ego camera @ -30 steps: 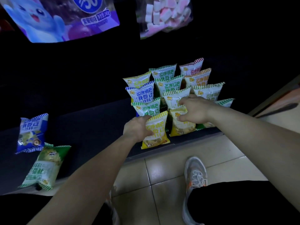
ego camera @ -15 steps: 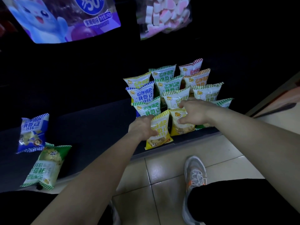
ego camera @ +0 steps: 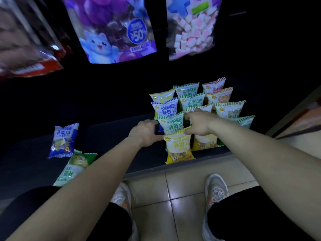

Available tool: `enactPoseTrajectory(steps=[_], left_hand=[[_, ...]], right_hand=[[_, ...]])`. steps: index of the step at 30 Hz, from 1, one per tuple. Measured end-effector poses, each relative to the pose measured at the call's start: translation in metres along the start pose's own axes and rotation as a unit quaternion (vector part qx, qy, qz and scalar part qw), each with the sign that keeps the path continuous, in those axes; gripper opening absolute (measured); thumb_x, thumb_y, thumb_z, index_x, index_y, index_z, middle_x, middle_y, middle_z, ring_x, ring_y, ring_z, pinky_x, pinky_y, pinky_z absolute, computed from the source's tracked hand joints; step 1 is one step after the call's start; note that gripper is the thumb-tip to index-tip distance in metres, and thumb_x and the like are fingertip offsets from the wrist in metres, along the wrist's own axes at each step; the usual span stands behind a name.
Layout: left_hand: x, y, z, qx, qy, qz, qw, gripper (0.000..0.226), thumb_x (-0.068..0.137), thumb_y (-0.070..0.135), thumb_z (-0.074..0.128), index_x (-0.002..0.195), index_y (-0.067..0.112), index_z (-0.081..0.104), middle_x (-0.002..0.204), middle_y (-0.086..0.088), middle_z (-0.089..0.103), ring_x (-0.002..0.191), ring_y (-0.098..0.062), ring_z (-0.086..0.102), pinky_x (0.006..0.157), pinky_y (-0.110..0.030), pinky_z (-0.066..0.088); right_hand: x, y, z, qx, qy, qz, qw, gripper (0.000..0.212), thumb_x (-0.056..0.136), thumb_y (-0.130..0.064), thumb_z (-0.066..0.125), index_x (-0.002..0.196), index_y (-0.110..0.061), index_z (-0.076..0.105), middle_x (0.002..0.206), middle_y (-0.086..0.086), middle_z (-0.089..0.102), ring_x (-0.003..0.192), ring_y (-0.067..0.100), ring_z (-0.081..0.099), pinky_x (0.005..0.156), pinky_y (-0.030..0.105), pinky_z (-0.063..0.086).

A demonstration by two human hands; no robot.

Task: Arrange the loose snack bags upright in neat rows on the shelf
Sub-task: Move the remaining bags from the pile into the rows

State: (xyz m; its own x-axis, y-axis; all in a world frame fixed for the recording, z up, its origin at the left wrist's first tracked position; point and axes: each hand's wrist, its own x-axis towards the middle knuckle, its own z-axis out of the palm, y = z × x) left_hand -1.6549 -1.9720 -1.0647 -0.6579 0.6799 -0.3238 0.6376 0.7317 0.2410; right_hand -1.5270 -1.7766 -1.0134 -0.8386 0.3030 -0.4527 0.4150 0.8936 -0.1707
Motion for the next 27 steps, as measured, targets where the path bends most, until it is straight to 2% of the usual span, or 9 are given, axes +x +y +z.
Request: enactPoseTrajectory(steps=[4, 7, 11, 14, 19, 23, 27], left_hand=[[-0.056, -0.041, -0.034, 0.020, 0.008, -0.044, 0.999, 0.079, 0.084, 0.058, 0.063, 0.148, 0.022, 0.034, 0.149, -0.007, 0.041, 0.135, -0.025, 0.038, 0.107, -0.042, 0.037], [-0.107, -0.076, -0.054, 0.024, 0.010, -0.087, 0.996, 0.077, 0.084, 0.058, 0.062, 0.147, 0.022, 0.036, 0.145, -0.007, 0.044, 0.132, -0.026, 0.040, 0.106, -0.041, 0.038], [-0.171, -0.122, -0.075, 0.018, 0.021, -0.150, 0.988, 0.074, 0.084, 0.056, 0.064, 0.144, 0.021, 0.041, 0.140, -0.007, 0.048, 0.125, -0.026, 0.048, 0.102, -0.038, 0.040], [-0.209, -0.161, -0.085, 0.016, 0.017, -0.181, 0.983, 0.070, 0.084, 0.055, 0.064, 0.141, 0.020, 0.045, 0.135, -0.009, 0.052, 0.122, -0.027, 0.050, 0.098, -0.034, 0.041], [-0.242, -0.239, -0.078, -0.005, 0.007, -0.214, 0.977, 0.067, 0.083, 0.052, 0.066, 0.138, 0.019, 0.048, 0.132, -0.012, 0.053, 0.121, -0.028, 0.052, 0.098, -0.036, 0.042], [-0.247, -0.302, -0.054, -0.047, -0.026, -0.262, 0.964, 0.073, 0.083, 0.051, 0.068, 0.142, 0.016, 0.044, 0.138, -0.011, 0.049, 0.123, -0.027, 0.050, 0.101, -0.034, 0.040], [-0.232, -0.337, -0.034, -0.124, -0.024, -0.283, 0.951, 0.073, 0.084, 0.050, 0.069, 0.141, 0.012, 0.044, 0.137, -0.011, 0.052, 0.122, -0.024, 0.052, 0.098, -0.030, 0.041]], right_hand=[[-0.012, -0.051, -0.001, 0.004, 0.041, -0.058, 0.997, 0.069, 0.088, -0.056, 0.061, 0.145, -0.022, 0.041, 0.148, 0.009, 0.035, 0.125, 0.032, 0.048, 0.095, 0.045, 0.046], [-0.023, -0.094, -0.002, -0.032, 0.044, -0.098, 0.994, 0.066, 0.087, -0.056, 0.062, 0.142, -0.023, 0.045, 0.143, 0.008, 0.039, 0.124, 0.034, 0.048, 0.093, 0.048, 0.047], [-0.032, -0.152, -0.002, -0.058, 0.057, -0.136, 0.987, 0.062, 0.086, -0.054, 0.063, 0.137, -0.021, 0.048, 0.138, 0.009, 0.043, 0.120, 0.034, 0.048, 0.090, 0.044, 0.044], [-0.029, -0.197, 0.007, -0.048, 0.041, -0.154, 0.986, 0.063, 0.086, -0.053, 0.062, 0.138, -0.021, 0.047, 0.140, 0.008, 0.042, 0.122, 0.032, 0.046, 0.091, 0.044, 0.046], [0.003, -0.271, 0.050, -0.018, -0.015, -0.174, 0.984, 0.068, 0.087, -0.051, 0.062, 0.144, -0.022, 0.040, 0.145, 0.007, 0.038, 0.126, 0.031, 0.044, 0.095, 0.045, 0.045], [0.044, -0.330, 0.104, -0.003, -0.061, -0.179, 0.982, 0.068, 0.087, -0.052, 0.062, 0.143, -0.020, 0.039, 0.142, 0.009, 0.041, 0.124, 0.030, 0.046, 0.096, 0.046, 0.045], [0.089, -0.381, 0.146, 0.015, -0.080, -0.170, 0.982, 0.066, 0.087, -0.059, 0.057, 0.137, -0.018, 0.045, 0.138, 0.010, 0.041, 0.124, 0.033, 0.043, 0.097, 0.047, 0.043]])
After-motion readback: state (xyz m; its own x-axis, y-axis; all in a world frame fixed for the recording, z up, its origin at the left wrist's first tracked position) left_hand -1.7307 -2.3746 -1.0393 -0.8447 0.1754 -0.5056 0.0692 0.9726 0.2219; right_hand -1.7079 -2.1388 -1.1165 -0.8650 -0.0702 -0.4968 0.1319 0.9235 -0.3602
